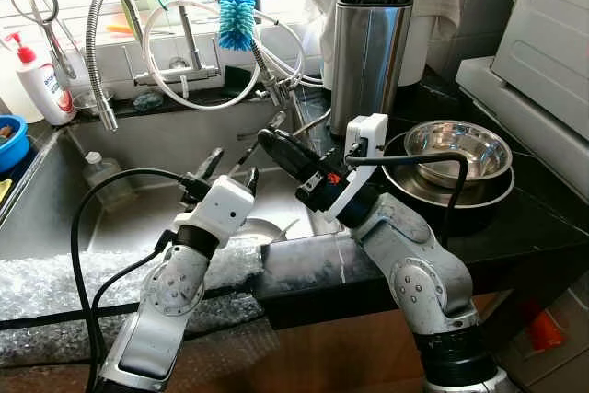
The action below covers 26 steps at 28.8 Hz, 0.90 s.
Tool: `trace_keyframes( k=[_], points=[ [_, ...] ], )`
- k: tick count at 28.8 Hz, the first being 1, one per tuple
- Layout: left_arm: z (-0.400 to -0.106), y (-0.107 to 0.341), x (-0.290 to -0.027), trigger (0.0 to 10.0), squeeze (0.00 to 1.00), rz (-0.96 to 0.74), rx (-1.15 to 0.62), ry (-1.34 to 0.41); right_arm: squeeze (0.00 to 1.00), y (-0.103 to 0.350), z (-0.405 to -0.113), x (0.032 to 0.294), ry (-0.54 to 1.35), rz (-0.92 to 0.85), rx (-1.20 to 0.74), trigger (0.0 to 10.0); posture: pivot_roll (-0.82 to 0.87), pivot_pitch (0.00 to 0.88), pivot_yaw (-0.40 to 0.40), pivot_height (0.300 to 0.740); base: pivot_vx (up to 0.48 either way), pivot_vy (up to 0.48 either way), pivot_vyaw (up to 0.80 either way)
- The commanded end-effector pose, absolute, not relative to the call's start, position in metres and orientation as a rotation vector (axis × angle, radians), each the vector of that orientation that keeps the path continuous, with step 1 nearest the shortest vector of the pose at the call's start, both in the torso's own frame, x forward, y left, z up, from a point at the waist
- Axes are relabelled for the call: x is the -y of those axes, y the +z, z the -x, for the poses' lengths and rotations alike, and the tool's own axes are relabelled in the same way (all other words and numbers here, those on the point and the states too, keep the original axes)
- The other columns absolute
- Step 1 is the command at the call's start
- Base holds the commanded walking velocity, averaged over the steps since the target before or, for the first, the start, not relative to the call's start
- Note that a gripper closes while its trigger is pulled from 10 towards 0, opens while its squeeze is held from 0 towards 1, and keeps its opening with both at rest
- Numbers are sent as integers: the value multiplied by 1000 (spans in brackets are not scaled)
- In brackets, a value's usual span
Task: Kitchen organization
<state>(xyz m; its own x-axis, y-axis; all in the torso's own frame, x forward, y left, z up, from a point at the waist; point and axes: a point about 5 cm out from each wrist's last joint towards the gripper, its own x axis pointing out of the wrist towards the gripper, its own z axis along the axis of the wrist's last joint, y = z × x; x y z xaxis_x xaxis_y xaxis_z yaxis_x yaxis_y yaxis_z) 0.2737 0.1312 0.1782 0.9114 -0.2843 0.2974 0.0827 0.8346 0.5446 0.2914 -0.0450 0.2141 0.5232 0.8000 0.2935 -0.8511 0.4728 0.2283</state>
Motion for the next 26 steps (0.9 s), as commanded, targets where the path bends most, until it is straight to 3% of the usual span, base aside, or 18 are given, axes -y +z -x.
trace_keyframes(
  k=[1,5,6,9,10,11,12,15,16,26],
  points=[
    [-276,178,-134,10000,1000,-557,362,-181,0,214,-290,42,1024,-353,156,10000,-20,0,64,740,0,0,0],
    [-276,178,-133,10000,1000,-555,359,-182,0,213,-290,42,1023,-347,156,10000,-21,0,65,740,0,0,0],
    [-277,176,-132,10000,0,-559,351,-189,0,213,-290,42,1023,-348,157,10000,-22,0,66,740,0,0,0],
    [-277,174,-131,10000,0,-558,336,-192,0,213,-290,42,1024,-347,157,10000,-22,0,65,740,0,0,0],
    [-277,174,-131,7686,0,-554,332,-196,0,213,-290,42,1023,-344,157,10000,-23,0,65,740,0,0,0],
    [-277,174,-131,7686,0,-554,332,-196,0,213,-290,42,1023,-344,157,10000,-23,0,65,740,0,0,0],
    [-277,173,-131,3961,0,-552,331,-197,0,213,-290,42,1023,-341,157,10000,-23,0,65,740,0,0,0],
    [-277,173,-131,3961,0,-551,330,-196,0,213,-290,42,1023,-339,158,10000,-23,0,65,740,0,0,0],
    [-277,174,-131,0,0,-549,331,-194,0,213,-290,42,1023,-339,159,10000,-20,0,64,740,0,0,0],
    [-277,175,-132,0,0,-538,337,-194,0,212,-291,42,1017,-322,158,10000,-22,0,64,740,0,0,0]
  ],
)
